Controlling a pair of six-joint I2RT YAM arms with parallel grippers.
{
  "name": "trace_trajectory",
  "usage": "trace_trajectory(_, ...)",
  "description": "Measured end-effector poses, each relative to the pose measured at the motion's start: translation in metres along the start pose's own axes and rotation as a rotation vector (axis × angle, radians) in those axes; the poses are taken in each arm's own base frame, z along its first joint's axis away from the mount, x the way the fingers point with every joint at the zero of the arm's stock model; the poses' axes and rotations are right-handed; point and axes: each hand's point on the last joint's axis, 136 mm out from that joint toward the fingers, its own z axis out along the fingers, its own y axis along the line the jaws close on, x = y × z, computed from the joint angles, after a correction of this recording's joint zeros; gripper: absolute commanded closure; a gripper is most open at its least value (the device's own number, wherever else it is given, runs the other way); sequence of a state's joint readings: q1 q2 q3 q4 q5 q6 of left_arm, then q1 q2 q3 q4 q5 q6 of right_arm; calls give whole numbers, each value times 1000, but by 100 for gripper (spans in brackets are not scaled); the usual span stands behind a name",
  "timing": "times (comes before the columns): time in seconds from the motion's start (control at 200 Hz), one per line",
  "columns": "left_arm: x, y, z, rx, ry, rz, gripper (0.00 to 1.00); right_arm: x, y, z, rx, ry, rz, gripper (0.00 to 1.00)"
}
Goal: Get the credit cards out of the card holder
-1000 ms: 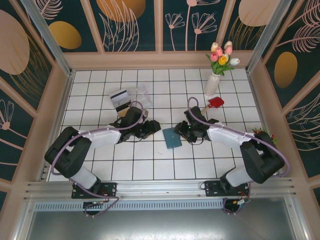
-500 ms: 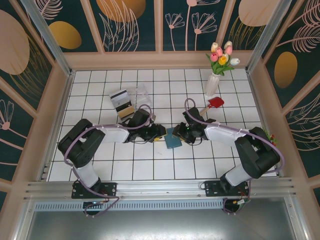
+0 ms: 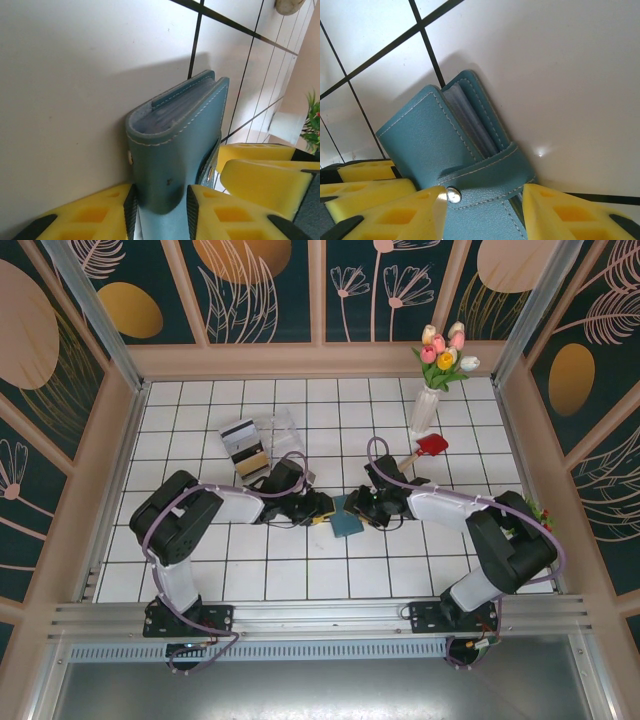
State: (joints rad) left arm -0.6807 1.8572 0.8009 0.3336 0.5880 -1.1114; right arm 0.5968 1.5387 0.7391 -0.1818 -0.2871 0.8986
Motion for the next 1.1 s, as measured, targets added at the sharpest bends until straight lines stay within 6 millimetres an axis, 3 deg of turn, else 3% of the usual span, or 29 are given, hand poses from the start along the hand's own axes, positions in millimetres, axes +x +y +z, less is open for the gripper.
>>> trace_trajectory(0.611, -7, -13, 2, 77, -25, 10, 71, -1, -1, 3, -25, -1, 7, 55)
trace_trajectory(0.801, -8, -13, 1, 79, -29, 9, 89, -1, 0, 3, -30, -4, 7, 51)
trace_trajectory(0.876, -9, -13, 1, 80, -31, 25, 96, -4, -2, 2, -15, -14, -1, 43)
trace_trajectory(0.976, -10, -19, 1, 83, -37, 66, 98, -8, 0, -2, 5, -37, -40, 37)
trace_trajectory(1.101, -12, -26, -5, 70, -54, 117, 100, -12, 3, -10, 11, -64, -91, 39)
